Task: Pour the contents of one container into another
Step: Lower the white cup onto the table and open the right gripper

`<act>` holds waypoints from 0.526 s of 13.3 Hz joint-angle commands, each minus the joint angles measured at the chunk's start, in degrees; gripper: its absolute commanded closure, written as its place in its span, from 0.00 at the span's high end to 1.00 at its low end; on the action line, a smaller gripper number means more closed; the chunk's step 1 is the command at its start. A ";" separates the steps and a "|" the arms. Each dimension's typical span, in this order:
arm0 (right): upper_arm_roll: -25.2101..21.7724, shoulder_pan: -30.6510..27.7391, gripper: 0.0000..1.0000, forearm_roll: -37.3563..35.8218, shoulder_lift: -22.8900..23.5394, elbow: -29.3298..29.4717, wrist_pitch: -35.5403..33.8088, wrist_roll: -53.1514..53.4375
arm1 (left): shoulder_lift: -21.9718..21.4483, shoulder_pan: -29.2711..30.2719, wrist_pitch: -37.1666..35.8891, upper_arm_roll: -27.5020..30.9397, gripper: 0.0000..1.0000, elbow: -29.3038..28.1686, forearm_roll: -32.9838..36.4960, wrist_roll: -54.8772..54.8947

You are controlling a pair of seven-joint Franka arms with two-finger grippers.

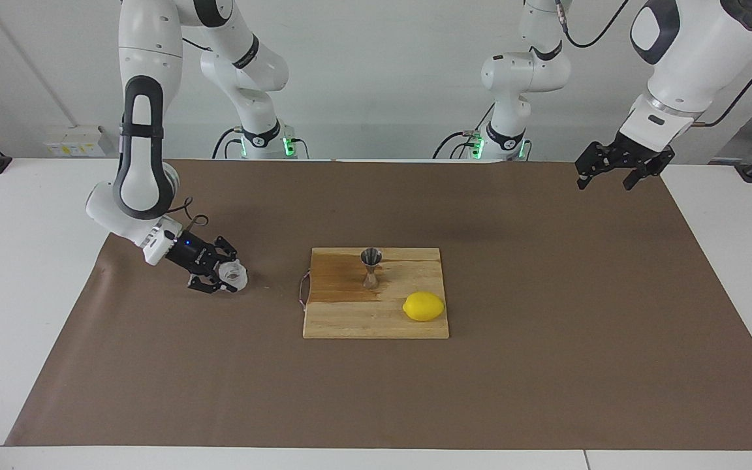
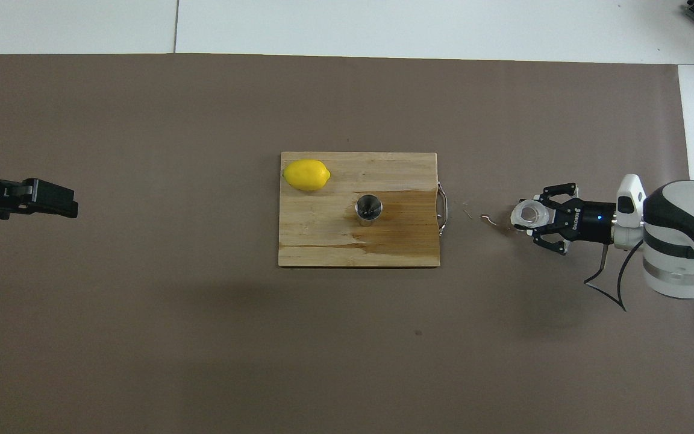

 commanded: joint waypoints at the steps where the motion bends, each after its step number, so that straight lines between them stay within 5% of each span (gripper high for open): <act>1: 0.78 -0.78 0.06 2.42 -0.14 0.11 -0.43 -2.28 | -1.68 0.54 0.51 -0.36 1.00 -1.77 0.25 -0.54; 4: 0.78 -0.34 0.11 4.63 1.18 0.11 -0.26 -4.57 | -1.68 0.54 0.51 -0.36 1.00 -1.77 0.25 -0.54; 5: 0.69 -0.34 0.25 4.63 1.18 0.11 -0.17 -4.57 | -1.68 0.54 0.51 -0.36 1.00 -1.77 0.25 -0.46; 7: 0.60 -0.51 0.98 4.54 1.18 0.29 -0.26 -4.22 | -1.68 0.54 0.51 -0.36 1.00 -1.77 0.25 -0.46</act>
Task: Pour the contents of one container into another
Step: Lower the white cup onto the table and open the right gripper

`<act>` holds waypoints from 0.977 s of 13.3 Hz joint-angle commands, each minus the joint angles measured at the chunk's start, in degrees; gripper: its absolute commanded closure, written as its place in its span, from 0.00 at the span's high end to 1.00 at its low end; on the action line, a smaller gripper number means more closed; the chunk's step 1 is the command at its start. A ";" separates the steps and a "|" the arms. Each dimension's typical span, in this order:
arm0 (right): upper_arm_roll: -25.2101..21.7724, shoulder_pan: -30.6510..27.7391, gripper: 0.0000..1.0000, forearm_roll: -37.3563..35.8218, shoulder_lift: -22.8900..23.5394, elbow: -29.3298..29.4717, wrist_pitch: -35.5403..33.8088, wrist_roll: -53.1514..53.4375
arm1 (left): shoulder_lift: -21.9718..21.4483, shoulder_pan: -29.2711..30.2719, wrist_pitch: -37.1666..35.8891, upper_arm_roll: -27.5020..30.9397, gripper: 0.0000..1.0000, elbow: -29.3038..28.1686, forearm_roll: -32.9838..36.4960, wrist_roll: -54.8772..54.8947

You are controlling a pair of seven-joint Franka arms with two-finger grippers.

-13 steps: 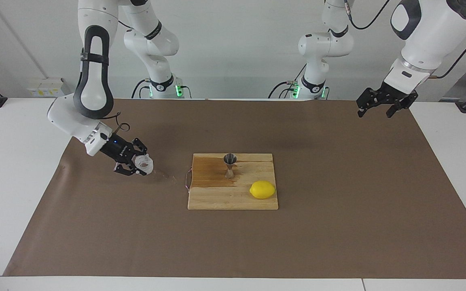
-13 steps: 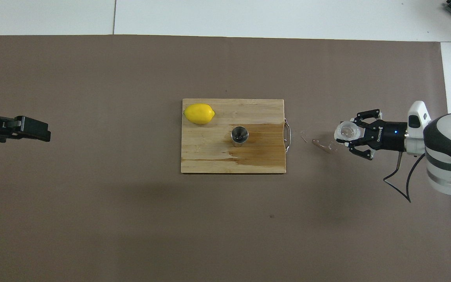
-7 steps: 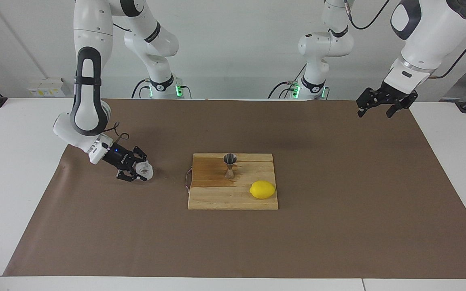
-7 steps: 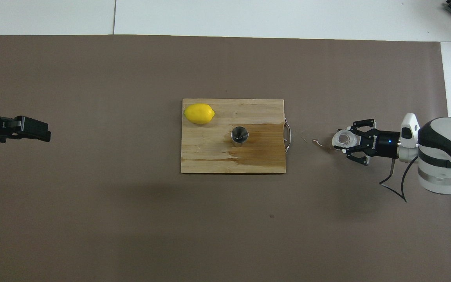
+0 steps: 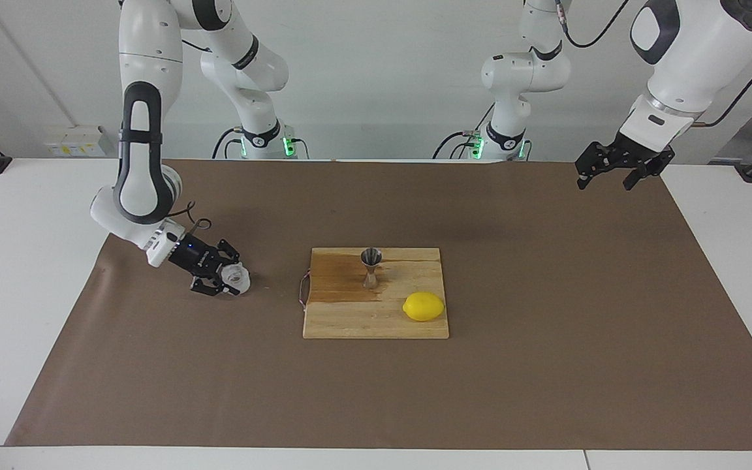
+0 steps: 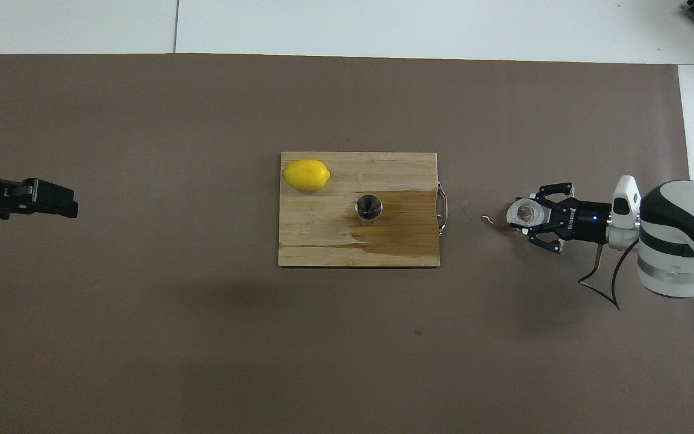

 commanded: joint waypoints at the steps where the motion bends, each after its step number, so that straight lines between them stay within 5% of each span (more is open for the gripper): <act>1: 0.09 -0.64 1.00 1.07 0.11 0.75 -0.17 -0.96 | -1.68 0.54 0.51 -0.37 1.00 -1.77 0.25 -0.54; 4: -0.17 -0.55 1.00 -4.18 -4.01 0.93 -0.17 4.73 | -1.68 0.54 0.51 -0.37 1.00 -1.77 0.25 -0.45; 8: -0.08 -0.21 1.00 -19.03 -12.88 0.93 -0.96 25.88 | -1.68 0.54 0.51 -0.37 1.00 -1.77 0.25 -0.54; 13: -0.08 0.24 1.00 -29.68 -14.13 1.11 -0.88 48.31 | -1.68 0.54 0.51 -0.37 1.00 -1.77 0.25 -0.45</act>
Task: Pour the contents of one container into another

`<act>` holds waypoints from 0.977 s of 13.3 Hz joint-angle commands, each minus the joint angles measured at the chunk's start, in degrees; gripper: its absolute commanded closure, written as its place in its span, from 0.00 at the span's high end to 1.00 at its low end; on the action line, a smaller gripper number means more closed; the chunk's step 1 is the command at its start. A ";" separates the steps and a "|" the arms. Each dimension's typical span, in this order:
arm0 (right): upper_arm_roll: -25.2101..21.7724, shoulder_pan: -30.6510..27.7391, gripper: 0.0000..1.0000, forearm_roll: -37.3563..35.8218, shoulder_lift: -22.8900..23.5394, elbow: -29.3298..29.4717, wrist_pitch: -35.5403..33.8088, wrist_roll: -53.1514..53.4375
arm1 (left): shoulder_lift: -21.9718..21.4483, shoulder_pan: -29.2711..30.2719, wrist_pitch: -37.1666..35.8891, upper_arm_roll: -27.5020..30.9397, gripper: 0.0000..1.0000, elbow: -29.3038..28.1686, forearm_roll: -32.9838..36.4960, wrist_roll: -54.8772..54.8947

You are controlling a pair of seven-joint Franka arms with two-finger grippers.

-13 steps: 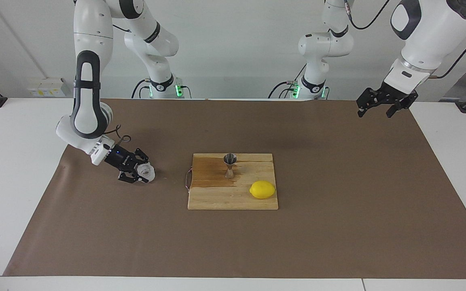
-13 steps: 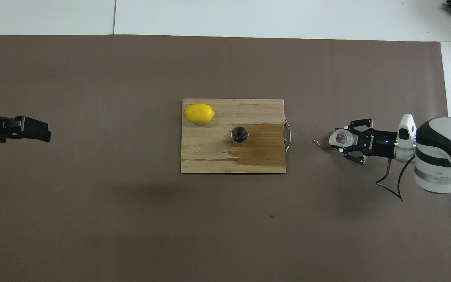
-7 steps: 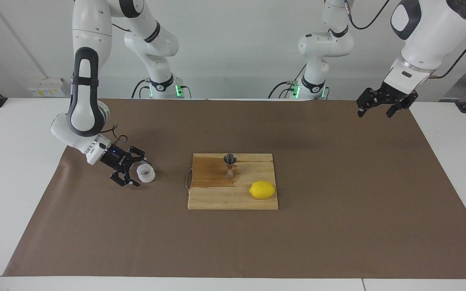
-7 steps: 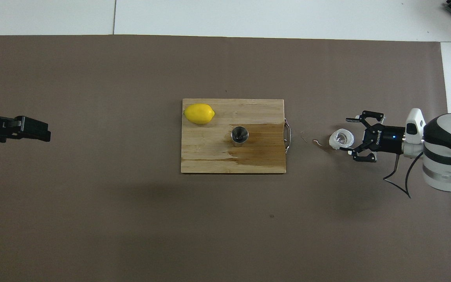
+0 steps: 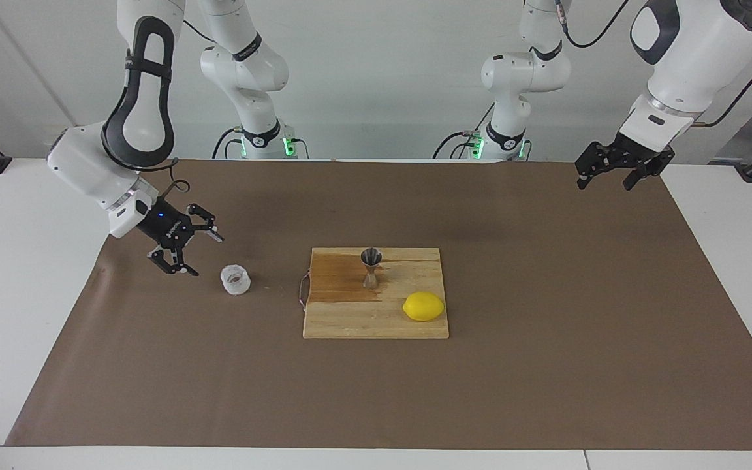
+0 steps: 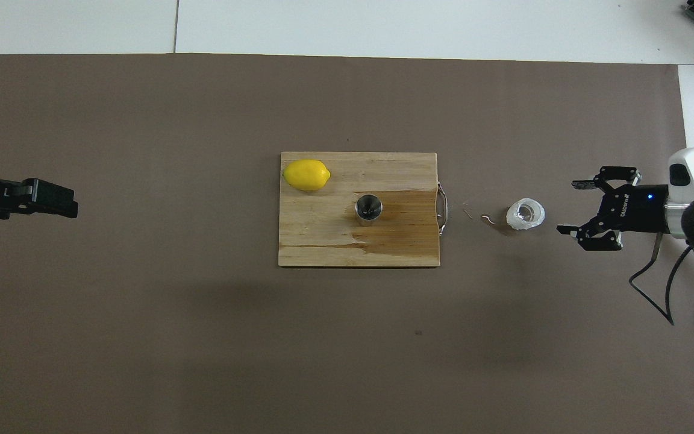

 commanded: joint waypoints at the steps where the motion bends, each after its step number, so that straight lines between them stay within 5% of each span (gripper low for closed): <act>1: 0.17 -0.07 1.00 -6.10 0.11 -0.63 0.09 12.37 | -1.68 0.54 0.51 -0.37 1.00 -1.77 0.25 -0.54; 8: 0.78 6.08 1.00 -28.15 -2.26 0.34 -1.31 56.05 | -1.68 0.54 0.51 -0.37 1.00 -1.77 0.25 -0.54; 13: 0.78 8.36 1.00 -37.48 -3.14 2.79 -9.64 82.69 | -1.68 0.54 0.51 -0.37 1.00 -1.77 0.25 -0.54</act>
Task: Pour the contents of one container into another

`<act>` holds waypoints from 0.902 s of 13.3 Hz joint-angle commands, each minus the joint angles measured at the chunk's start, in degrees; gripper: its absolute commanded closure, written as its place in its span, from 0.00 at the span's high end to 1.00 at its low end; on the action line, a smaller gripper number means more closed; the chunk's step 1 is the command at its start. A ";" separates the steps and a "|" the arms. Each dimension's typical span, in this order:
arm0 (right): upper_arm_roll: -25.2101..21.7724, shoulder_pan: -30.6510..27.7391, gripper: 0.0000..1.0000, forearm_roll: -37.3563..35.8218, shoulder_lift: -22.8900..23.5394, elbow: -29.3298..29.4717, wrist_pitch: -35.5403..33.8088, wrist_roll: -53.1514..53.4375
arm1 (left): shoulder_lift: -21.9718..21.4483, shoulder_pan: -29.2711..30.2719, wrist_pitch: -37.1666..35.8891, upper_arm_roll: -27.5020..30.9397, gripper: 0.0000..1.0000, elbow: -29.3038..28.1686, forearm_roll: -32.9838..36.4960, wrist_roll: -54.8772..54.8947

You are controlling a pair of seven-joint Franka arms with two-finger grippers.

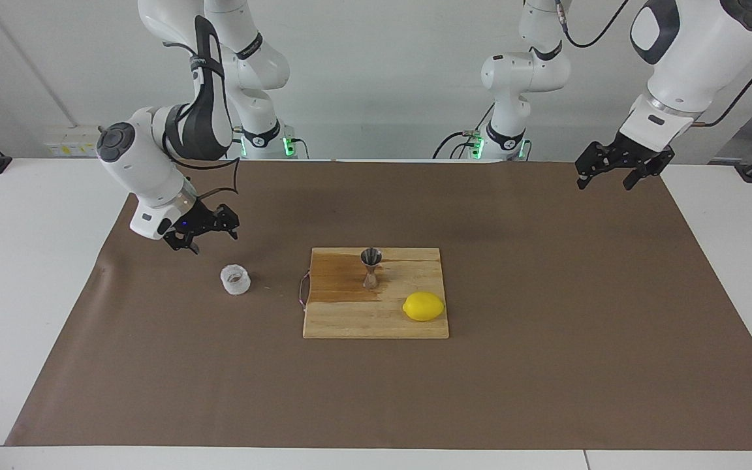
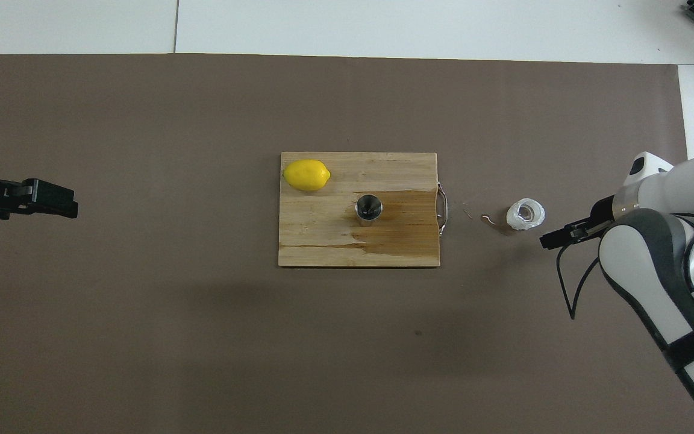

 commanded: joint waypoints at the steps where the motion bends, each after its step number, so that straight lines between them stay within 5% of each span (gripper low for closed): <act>1: 0.22 0.42 1.00 -6.75 -1.08 4.32 -7.70 12.67 | -1.68 0.54 0.51 -0.37 1.00 -1.77 0.25 -0.54; 4: 0.22 2.27 1.00 -10.38 -1.43 12.50 -17.99 16.14 | -1.68 0.54 0.51 -0.37 1.00 -1.77 0.25 -0.45; 8: 1.18 2.27 1.00 -6.44 -3.98 24.45 -29.07 21.66 | -1.68 -0.07 0.69 -0.45 1.00 -1.68 0.25 -0.54; 12: 1.19 1.57 1.00 -2.40 -5.04 30.00 -30.33 21.42 | -1.68 0.63 0.51 -0.28 1.00 -1.68 0.25 -0.71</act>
